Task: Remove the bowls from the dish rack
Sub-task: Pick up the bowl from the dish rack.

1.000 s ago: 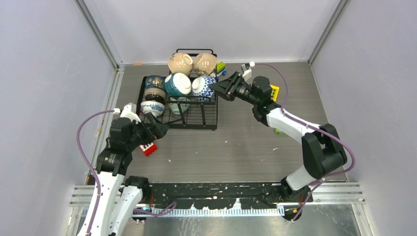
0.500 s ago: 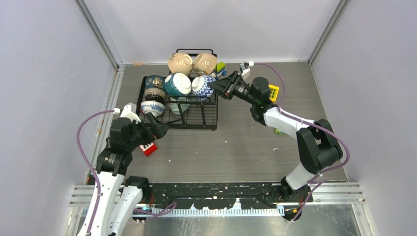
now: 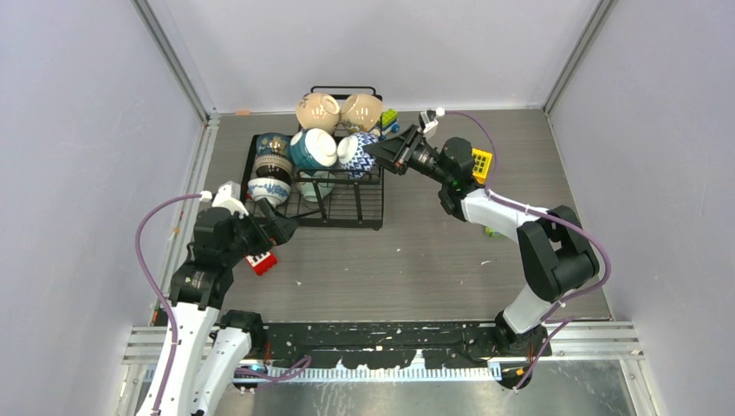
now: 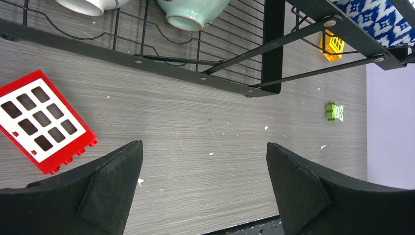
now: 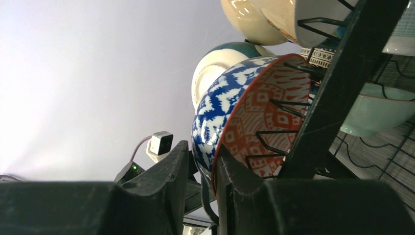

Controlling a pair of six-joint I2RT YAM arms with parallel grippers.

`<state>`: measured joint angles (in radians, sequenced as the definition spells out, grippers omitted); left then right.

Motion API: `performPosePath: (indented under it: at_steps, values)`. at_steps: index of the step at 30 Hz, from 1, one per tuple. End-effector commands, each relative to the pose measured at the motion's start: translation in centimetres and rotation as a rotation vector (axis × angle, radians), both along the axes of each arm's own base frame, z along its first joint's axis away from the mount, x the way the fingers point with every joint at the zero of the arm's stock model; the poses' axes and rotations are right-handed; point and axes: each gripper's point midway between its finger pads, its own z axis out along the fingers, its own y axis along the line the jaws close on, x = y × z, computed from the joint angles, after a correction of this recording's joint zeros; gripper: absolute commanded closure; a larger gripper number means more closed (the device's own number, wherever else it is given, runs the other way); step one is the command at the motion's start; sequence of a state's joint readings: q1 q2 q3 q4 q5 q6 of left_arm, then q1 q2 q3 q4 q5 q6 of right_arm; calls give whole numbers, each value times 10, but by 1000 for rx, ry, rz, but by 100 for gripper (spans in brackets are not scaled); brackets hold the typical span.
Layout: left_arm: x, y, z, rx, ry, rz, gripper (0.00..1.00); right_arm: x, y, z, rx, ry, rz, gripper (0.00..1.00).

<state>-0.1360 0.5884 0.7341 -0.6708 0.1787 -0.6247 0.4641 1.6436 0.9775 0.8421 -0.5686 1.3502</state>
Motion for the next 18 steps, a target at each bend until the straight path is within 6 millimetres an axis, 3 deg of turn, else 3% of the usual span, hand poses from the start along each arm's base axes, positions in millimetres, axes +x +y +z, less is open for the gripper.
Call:
performPosePath:
  at_steps: [1,11,18]
  values:
    - [4,1,7,-7,-38,8,2,-9,4,37,70,-112,35,70]
    - [4,1,7,-7,-38,10,2,-13,9,38,78,-112,63,75]
    - [4,1,7,-8,-40,11,2,-16,13,36,82,-103,88,83]
